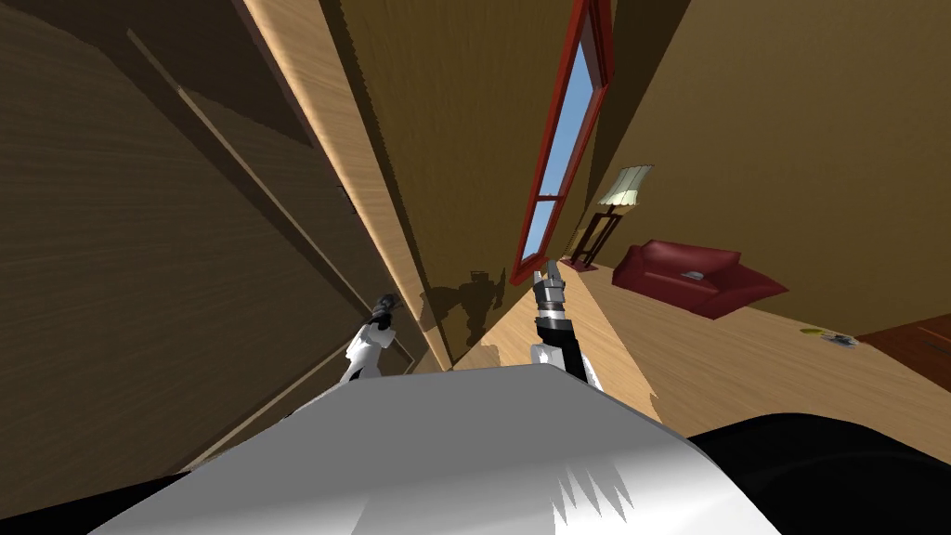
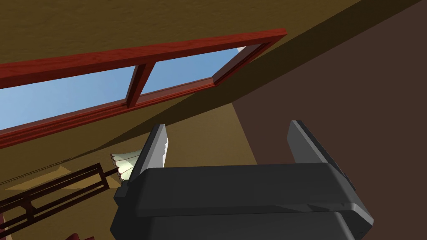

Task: Push the door open

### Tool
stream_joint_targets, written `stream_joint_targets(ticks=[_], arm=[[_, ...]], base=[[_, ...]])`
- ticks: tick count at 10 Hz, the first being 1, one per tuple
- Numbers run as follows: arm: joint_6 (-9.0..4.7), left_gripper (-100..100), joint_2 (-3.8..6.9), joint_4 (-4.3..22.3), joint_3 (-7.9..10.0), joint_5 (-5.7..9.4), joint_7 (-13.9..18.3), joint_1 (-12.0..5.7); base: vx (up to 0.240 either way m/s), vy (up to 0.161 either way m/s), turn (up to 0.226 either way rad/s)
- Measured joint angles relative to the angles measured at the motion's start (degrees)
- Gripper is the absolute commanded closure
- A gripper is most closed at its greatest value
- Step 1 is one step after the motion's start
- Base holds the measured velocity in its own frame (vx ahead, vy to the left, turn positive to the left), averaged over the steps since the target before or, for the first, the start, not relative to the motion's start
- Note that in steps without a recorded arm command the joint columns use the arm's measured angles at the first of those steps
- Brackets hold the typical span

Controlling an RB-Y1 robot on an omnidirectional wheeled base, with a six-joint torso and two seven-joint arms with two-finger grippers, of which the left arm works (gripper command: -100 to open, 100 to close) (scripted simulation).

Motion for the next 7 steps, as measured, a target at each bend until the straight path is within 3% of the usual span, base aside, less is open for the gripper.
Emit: stream_joint_targets(ticks=[1, 3, 4, 5, 6, 7], arm=[[2.02, 100, 1.18, -1.96, -4.47, 2.68, 1.53, 1.96], [1.18, 100, 0.35, -0.82, -1.29, 0.37, 1.33, 0.72], [0.67, 100, 0.43, 0.2, 0.88, -1.27, 1.57, -0.01], [0.77, 100, 0.28, -0.04, 1.58, -1.89, 1.91, 0.09], [-0.49, 100, -0.82, 1.23, 5.94, -5.14, 1.3, -1.6], [1.53, 100, 0.03, -1.27, 1.08, -1.68, 2.43, 0.96]], base=[[-0.004, 0.006, -0.019], [-0.008, 0.012, -0.034], [-0.024, 0.037, -0.105], [-0.011, 0.016, -0.046], [0.0, 0.0, 0.0], [-0.019, 0.029, -0.081]])
